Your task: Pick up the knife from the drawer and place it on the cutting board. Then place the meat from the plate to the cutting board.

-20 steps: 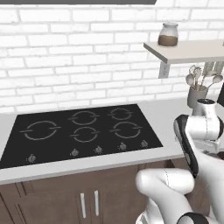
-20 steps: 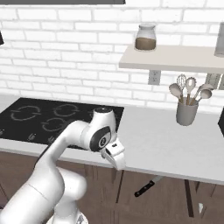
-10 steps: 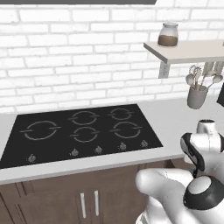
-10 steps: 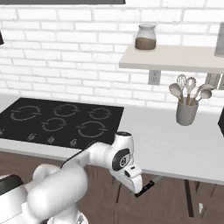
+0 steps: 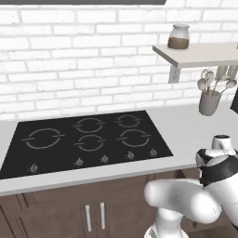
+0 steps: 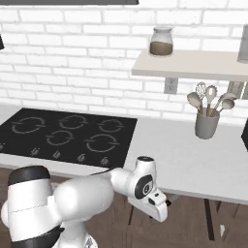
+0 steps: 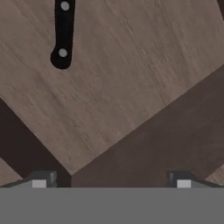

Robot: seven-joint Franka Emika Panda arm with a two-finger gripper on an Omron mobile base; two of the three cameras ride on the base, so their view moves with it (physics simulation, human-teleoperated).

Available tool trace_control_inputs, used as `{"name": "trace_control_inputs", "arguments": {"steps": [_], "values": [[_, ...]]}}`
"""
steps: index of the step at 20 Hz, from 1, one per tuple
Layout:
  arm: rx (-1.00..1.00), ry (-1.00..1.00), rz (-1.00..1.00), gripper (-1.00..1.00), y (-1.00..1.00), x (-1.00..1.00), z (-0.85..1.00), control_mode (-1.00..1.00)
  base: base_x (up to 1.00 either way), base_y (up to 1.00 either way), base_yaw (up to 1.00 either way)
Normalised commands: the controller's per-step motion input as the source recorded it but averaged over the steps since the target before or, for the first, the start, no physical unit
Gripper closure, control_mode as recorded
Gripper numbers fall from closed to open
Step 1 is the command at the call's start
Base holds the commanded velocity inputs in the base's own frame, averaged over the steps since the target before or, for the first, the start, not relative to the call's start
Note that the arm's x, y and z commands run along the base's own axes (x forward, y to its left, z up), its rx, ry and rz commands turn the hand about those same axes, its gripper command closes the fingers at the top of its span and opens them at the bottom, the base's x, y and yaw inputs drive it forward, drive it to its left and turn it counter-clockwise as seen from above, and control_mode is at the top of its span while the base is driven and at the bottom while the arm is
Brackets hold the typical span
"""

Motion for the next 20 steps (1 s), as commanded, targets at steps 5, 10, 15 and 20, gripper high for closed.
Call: {"name": "trace_control_inputs", "arguments": {"steps": [5, 10, 15, 20], "values": [[0.00, 0.00, 0.11, -1.00, -0.22, 0.00, -0.49, -1.00, 0.00, 0.00, 0.00], [0.02, 0.00, 0.15, -1.00, -0.20, -0.23, -0.30, -1.00, 0.00, 0.00, 0.00], [0.02, 0.00, 0.10, -1.00, -0.04, -0.60, -0.20, -1.00, 0.00, 0.00, 0.00], [0.06, 0.00, 0.01, -1.00, -0.02, -1.00, -0.02, -1.00, 0.00, 0.00, 0.00]]}}
